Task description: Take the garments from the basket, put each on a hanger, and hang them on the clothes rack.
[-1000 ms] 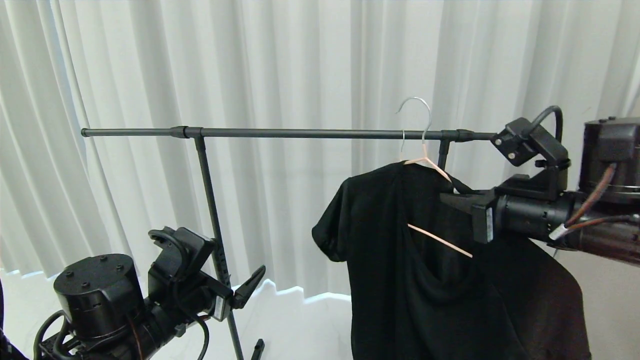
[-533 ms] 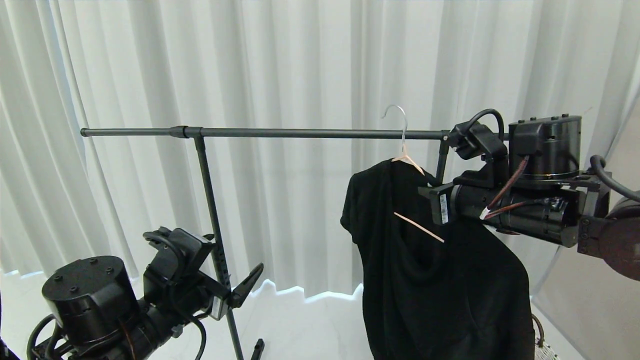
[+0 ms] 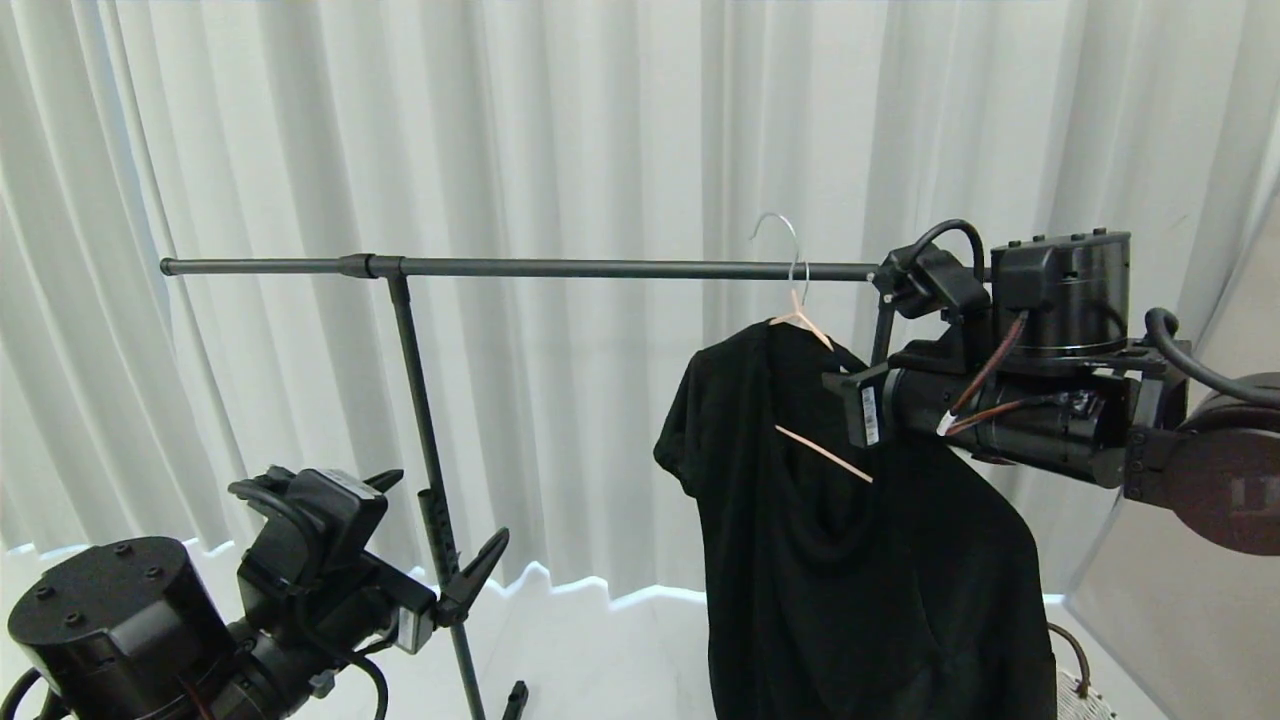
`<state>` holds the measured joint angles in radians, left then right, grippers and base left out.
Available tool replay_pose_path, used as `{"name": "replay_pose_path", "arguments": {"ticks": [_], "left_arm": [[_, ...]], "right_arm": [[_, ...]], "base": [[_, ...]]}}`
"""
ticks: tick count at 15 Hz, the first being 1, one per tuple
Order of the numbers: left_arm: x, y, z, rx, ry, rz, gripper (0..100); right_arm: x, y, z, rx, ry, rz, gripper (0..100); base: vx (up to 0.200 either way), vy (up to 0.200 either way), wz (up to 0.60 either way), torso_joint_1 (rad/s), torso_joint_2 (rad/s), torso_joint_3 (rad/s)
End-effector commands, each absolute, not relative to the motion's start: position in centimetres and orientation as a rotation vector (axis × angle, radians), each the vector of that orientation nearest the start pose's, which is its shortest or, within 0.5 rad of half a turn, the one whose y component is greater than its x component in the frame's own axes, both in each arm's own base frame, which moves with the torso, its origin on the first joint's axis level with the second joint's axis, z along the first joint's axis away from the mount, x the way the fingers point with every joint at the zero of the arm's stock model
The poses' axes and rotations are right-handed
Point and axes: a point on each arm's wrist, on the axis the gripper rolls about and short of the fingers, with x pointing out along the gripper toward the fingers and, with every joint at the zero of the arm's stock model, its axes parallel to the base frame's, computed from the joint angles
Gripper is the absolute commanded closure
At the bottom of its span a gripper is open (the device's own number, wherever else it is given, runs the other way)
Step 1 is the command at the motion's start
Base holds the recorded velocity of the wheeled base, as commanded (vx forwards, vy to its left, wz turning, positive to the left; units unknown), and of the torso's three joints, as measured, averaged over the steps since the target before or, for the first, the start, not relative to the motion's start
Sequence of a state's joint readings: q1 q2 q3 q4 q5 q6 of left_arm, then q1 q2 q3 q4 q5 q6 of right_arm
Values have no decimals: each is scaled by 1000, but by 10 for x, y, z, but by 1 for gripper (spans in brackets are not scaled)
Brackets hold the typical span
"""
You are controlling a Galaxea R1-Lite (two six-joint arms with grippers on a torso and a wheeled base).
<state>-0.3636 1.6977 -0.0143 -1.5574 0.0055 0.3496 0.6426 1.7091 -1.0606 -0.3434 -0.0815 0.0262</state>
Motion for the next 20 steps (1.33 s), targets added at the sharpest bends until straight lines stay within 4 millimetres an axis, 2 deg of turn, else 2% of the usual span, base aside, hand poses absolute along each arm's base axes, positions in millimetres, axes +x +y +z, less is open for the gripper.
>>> {"name": "replay_pose_path", "arguments": {"ticks": [1,8,11,15,18,20], "left_arm": [[182,-69,104,367,52,-374,0],[182,-69,103,367,61,-374,0],[181,-69,99,376,82,-381,0],[189,-69,107,371,39,-323,0],[211,-61,123,357,26,-238,0],[218,-59,168,288,60,-224,0]], "right_arm": [[266,198,220,-85,296,553,100],[273,207,216,-93,299,530,100],[276,208,214,-94,305,517,100],[289,212,215,-67,304,469,100],[290,210,212,-67,337,450,100],[292,211,212,-66,335,450,100]], "base": [[200,0,0,-22,7,12],[200,0,0,2,6,2],[0,0,0,0,0,0],[0,0,0,0,0,0],[0,0,0,0,0,0],[0,0,0,0,0,0]]}}
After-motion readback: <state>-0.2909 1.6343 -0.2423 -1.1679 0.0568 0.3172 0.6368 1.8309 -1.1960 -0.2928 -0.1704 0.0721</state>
